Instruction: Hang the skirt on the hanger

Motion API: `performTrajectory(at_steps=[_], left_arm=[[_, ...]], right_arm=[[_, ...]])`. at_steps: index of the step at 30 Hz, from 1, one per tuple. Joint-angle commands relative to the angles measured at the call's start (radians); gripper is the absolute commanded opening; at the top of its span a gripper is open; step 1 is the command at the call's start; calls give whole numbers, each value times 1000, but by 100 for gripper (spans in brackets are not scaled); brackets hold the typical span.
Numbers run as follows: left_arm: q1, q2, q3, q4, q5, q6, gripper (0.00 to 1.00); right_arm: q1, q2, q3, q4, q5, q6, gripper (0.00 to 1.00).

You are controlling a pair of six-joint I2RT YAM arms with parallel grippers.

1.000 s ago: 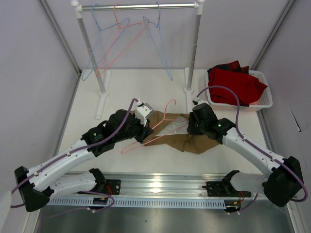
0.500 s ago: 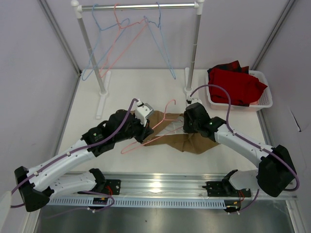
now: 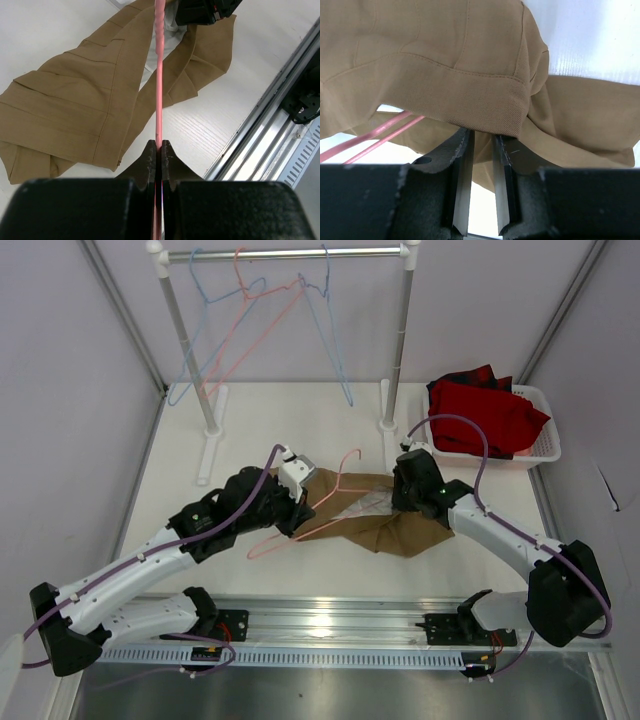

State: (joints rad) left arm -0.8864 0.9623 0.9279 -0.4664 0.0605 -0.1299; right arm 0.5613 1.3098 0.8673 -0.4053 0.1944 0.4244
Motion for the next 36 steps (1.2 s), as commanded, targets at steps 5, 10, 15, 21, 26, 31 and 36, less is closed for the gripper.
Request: performTrajectory(at_steps=[5,10,15,21,26,31,36], left_arm=[[-6,-11,-17,18,53,18,0],[-6,-22,-24,29,84,15,0],[-6,-19,-29,46,78,12,0],[-6,1,-8,12,52,15,0],[-6,-13,-17,-3,33,21,0],[-6,-13,-24,2,36,19,0],[-6,-11,-23,-1,35,19,0]], right_arm=[[-24,-26,-1,42,-6,-19,25],[-26,-17,-5,60,-29,-13,24],[-26,-1,2,69,-44,-15,25],[-26,20,12,77,-61,-10,26],[-15,49,29,85,-64,-10,27],[8,65,33,95,-55,-4,28],[37,85,59,83,-7,-10,30]])
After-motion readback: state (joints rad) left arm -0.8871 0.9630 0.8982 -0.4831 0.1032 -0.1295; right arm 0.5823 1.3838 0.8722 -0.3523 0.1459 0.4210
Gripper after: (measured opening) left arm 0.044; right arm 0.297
